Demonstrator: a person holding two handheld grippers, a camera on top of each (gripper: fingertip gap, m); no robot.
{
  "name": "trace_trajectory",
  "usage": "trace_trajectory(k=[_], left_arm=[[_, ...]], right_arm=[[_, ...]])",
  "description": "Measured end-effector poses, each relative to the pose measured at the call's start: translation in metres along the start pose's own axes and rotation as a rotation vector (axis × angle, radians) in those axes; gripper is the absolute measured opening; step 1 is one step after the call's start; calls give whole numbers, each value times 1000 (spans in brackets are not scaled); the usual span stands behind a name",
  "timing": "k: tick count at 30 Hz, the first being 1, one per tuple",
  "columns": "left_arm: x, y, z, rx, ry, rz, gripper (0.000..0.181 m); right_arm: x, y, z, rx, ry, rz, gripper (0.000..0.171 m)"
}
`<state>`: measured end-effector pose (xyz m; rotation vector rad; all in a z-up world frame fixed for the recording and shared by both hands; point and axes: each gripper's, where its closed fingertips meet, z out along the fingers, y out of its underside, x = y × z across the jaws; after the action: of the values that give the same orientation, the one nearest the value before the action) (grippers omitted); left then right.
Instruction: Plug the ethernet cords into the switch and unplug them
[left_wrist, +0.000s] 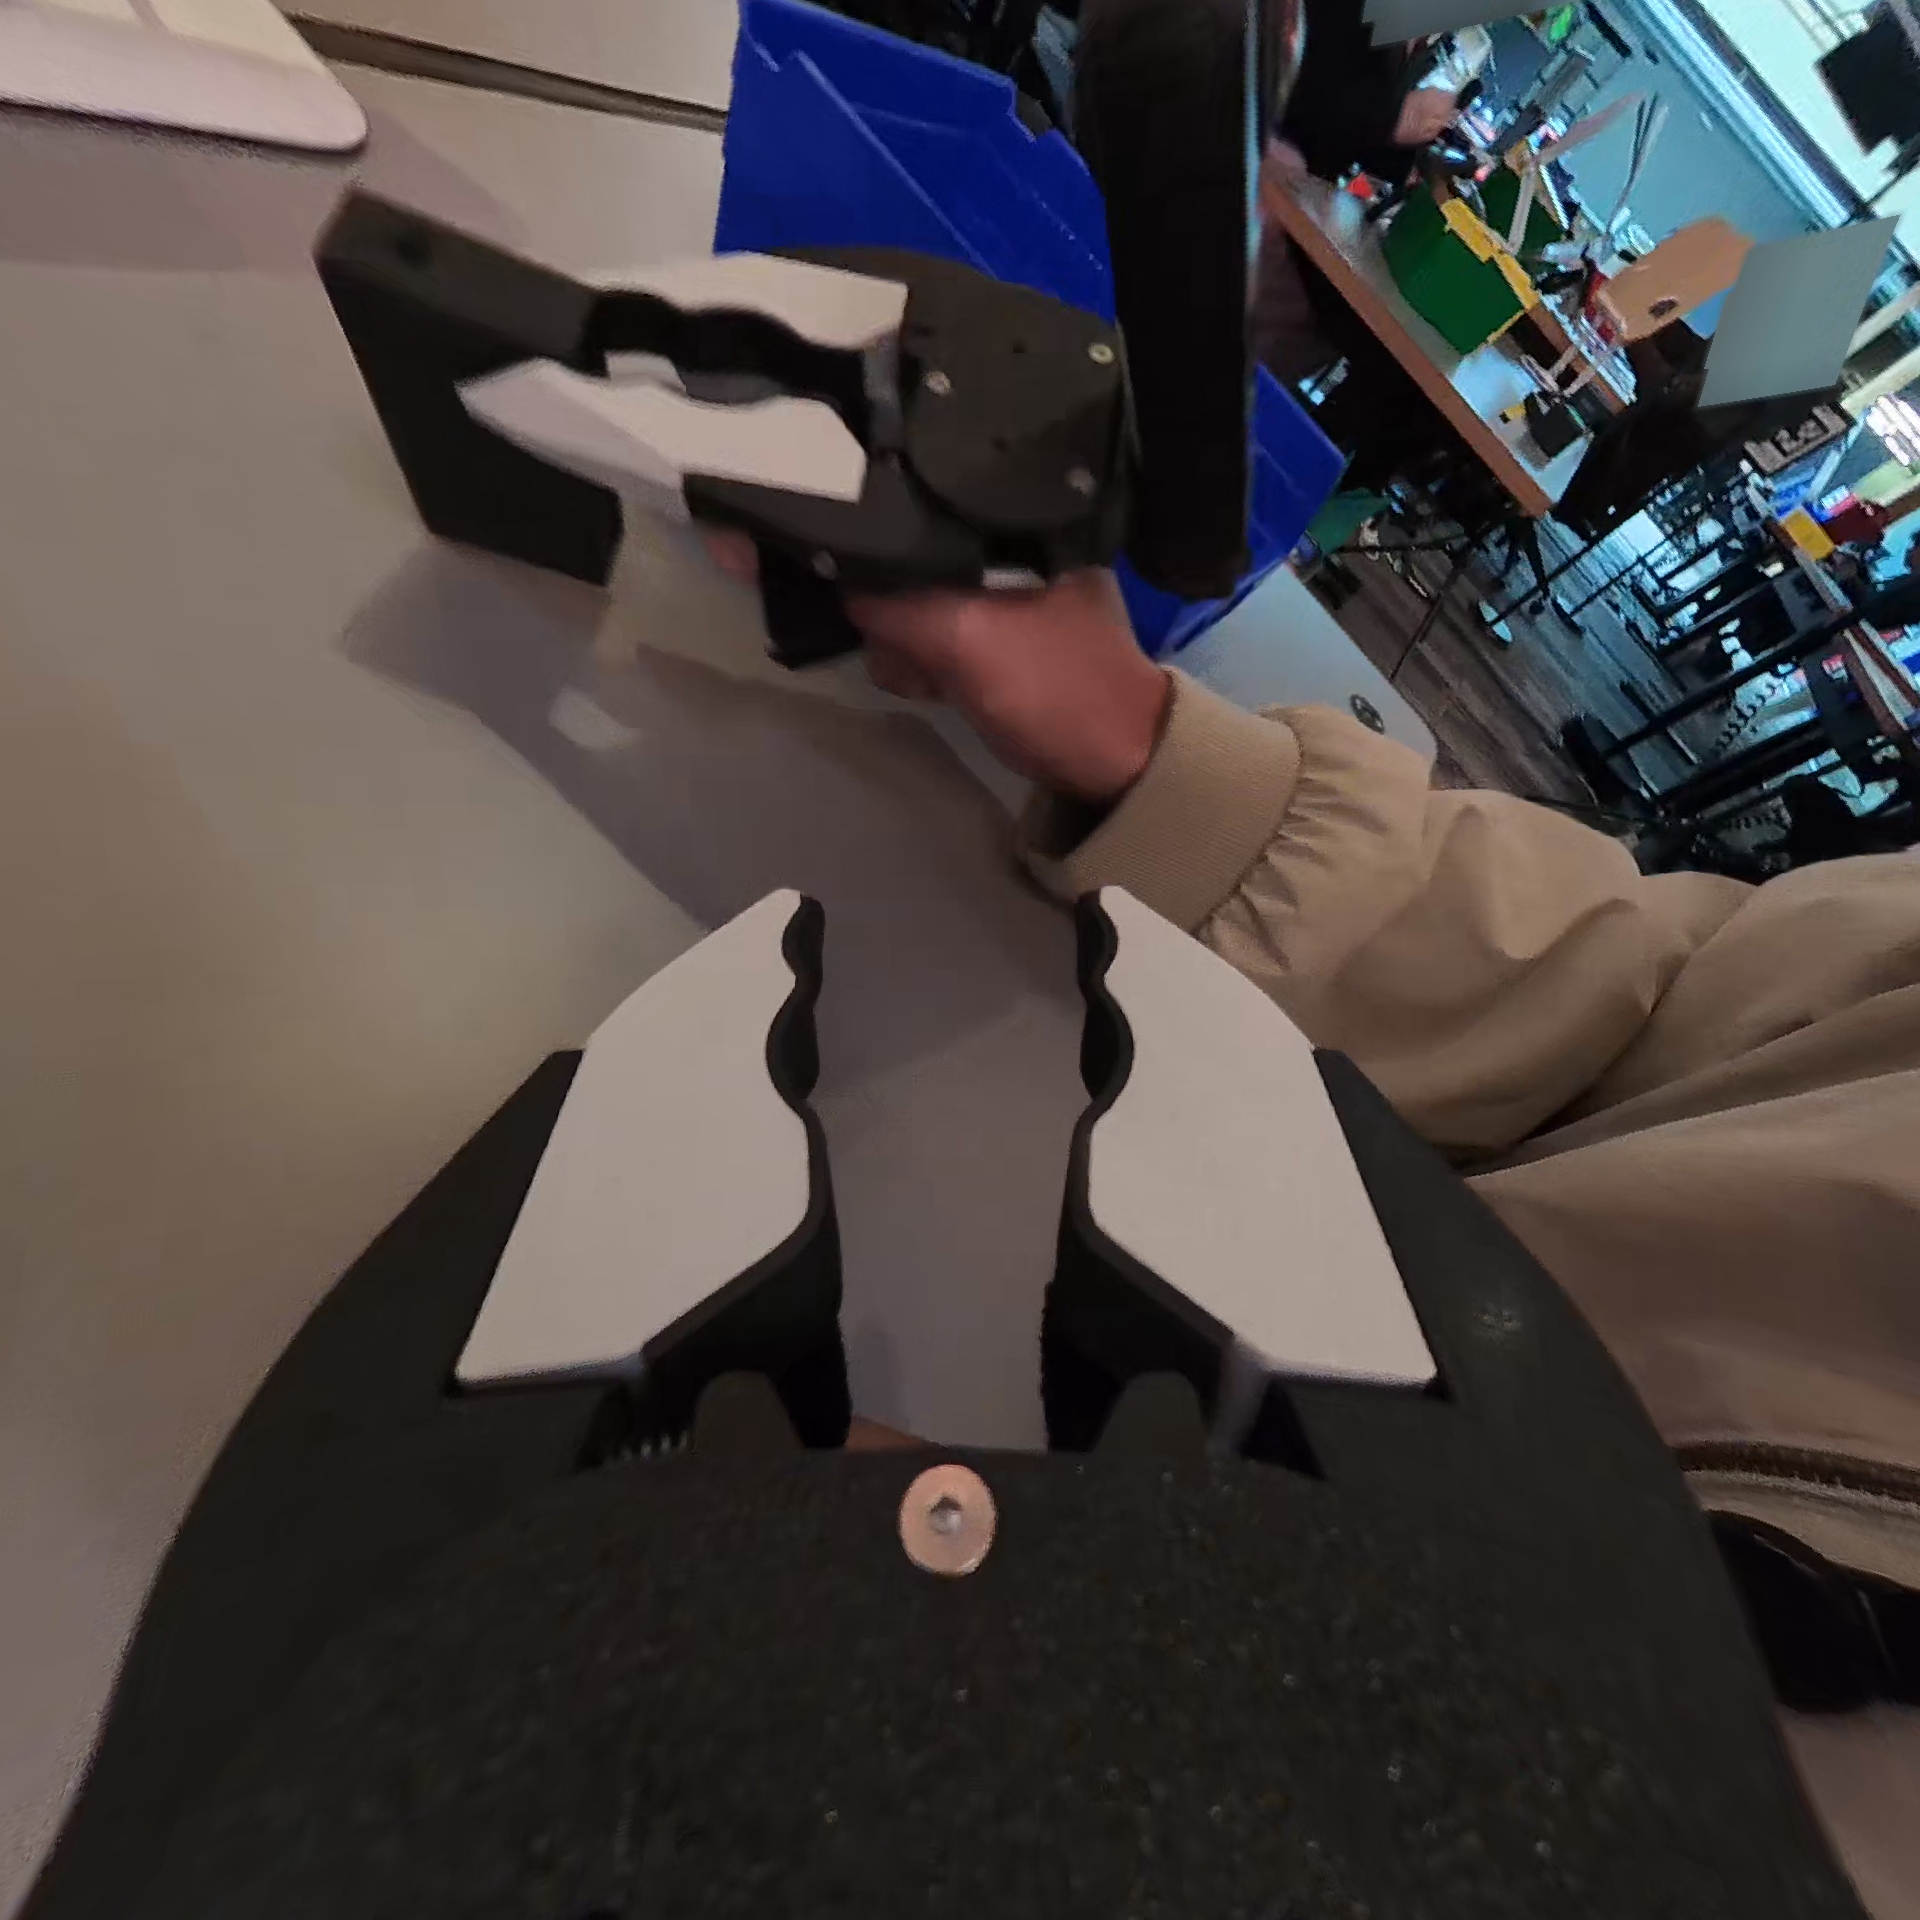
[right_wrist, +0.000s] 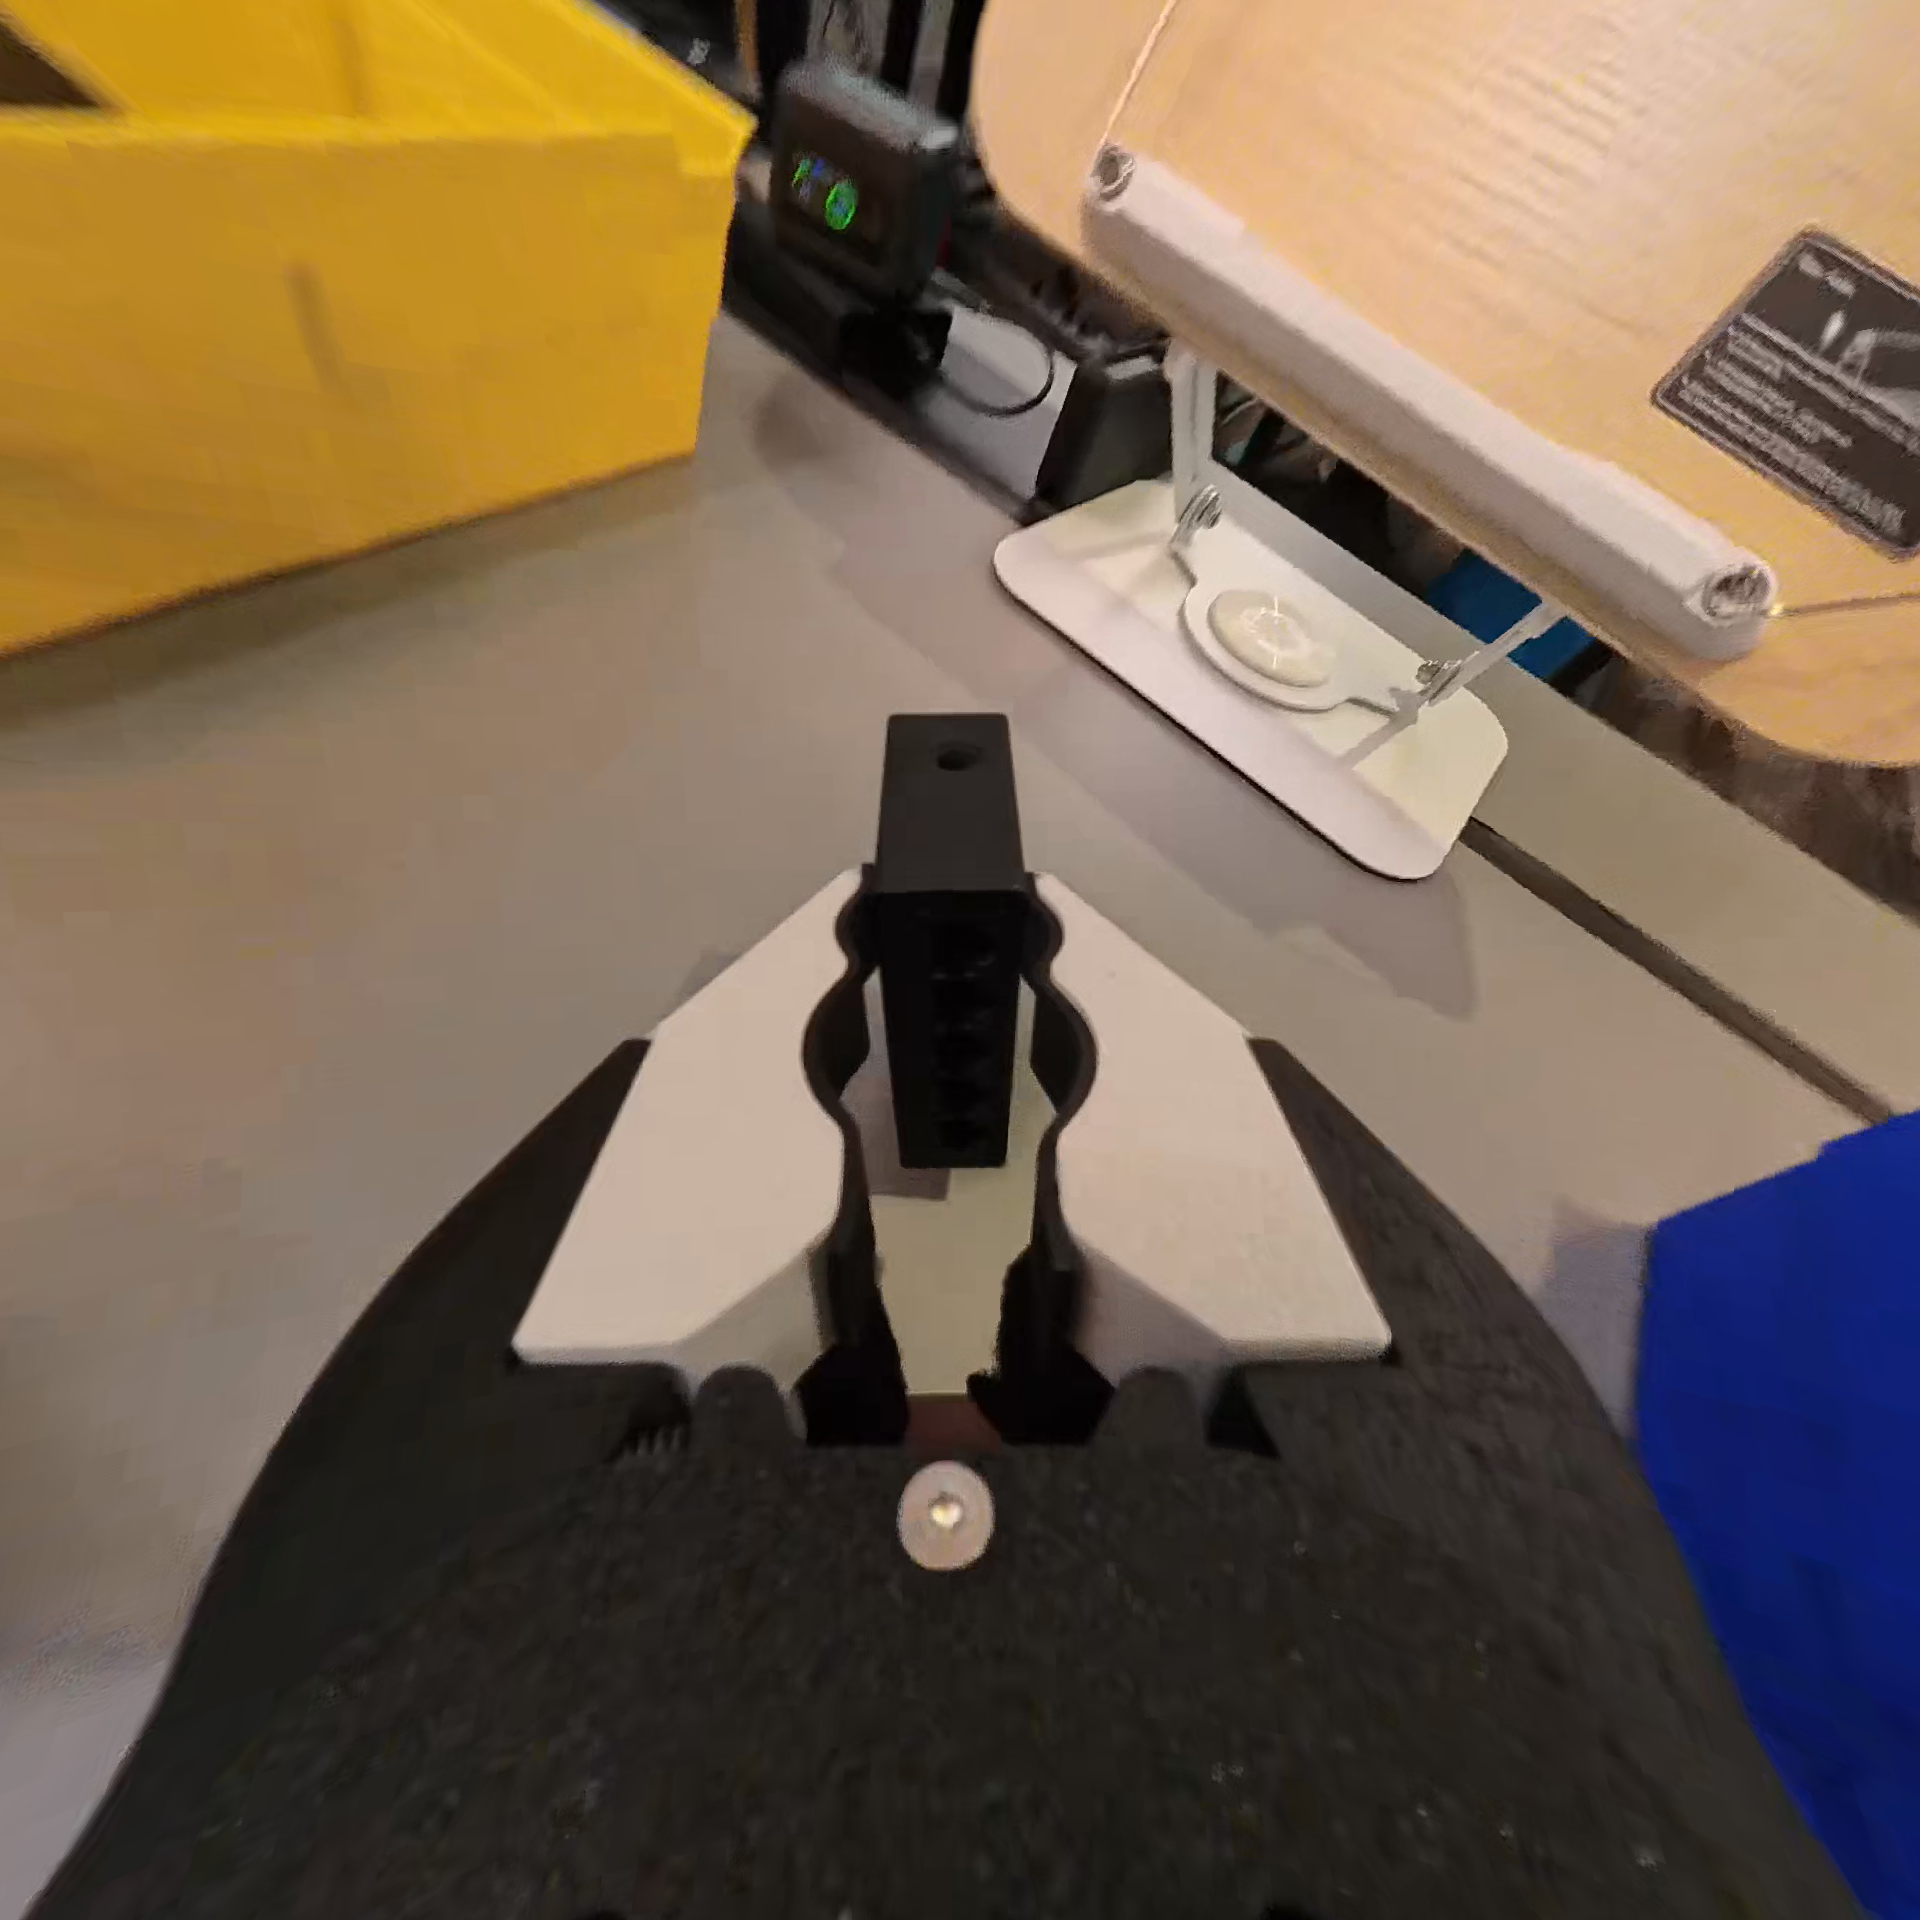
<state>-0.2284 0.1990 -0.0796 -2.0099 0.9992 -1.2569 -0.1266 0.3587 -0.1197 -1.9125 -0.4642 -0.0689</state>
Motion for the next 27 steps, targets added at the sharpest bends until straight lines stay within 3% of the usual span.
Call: trace_trajectory(k=[4,7,14,20,24,27], left_arm=[[-5,31,-1,8,-49,-39,46],[-14,47,-3,3,-74,-56,46],[-63,49,-24,127,-231,-122,44],[-85,7,-121,518,-177,-414,40],[-130,25,-189,591,-392,-511,41],[-164,39,-219,627,-492,-628,41]], right_arm=[[4,2,20,52,29,179,26],[7,5,26,35,66,190,26],[6,2,16,10,83,163,35],[-3,17,-47,20,28,216,42],[-37,31,-97,69,-92,254,40],[-60,43,-118,72,-151,267,38]])
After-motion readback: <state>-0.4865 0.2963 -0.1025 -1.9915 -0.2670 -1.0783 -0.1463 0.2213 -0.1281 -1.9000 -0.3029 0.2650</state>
